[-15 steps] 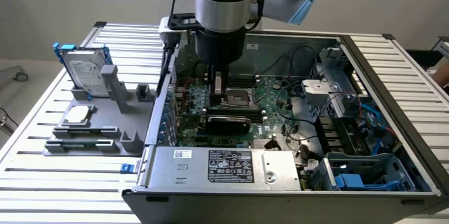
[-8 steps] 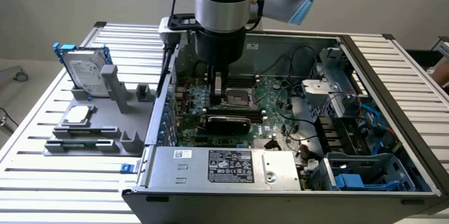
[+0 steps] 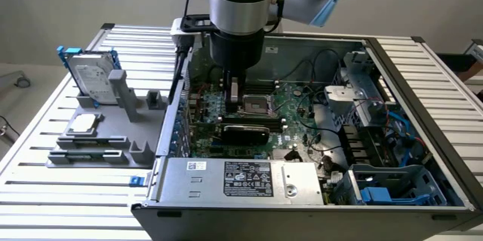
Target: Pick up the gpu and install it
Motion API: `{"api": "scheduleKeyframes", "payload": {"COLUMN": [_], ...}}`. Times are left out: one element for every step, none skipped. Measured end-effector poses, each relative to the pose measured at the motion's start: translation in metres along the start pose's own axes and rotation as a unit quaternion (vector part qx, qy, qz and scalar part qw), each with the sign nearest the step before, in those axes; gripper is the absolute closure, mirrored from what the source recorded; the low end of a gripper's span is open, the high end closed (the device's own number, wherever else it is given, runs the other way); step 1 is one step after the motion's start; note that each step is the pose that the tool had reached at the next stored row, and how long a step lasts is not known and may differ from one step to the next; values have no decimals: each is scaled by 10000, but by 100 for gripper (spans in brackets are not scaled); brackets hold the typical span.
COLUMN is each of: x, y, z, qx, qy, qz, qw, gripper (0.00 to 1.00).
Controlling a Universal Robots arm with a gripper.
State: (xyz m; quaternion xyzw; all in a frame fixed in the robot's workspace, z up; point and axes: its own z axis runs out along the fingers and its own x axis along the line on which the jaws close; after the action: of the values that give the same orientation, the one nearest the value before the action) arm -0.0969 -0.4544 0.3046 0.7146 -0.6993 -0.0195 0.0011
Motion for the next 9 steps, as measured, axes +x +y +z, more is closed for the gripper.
{"api": "scheduleKeyframes", "payload": {"x": [0, 0, 0, 0, 0, -2, -4, -7, -10], "y": [0, 1, 5, 19, 41, 66, 90, 113, 136], "z": [0, 0, 0, 0, 3, 5, 6, 7, 8], "qx": [-1, -1, -1, -4, -24, -58, -84, -116, -152], "qy": [-1, -1, -1, 0, -1, -2, -3, -3, -5], "qz": [0, 0, 0, -2, -3, -3, -2, -1, 0], "qw": [10000, 10000, 10000, 10000, 10000, 10000, 10000, 9999, 9999], "gripper": [89, 89, 89, 89, 89, 89, 89, 89, 89]}}
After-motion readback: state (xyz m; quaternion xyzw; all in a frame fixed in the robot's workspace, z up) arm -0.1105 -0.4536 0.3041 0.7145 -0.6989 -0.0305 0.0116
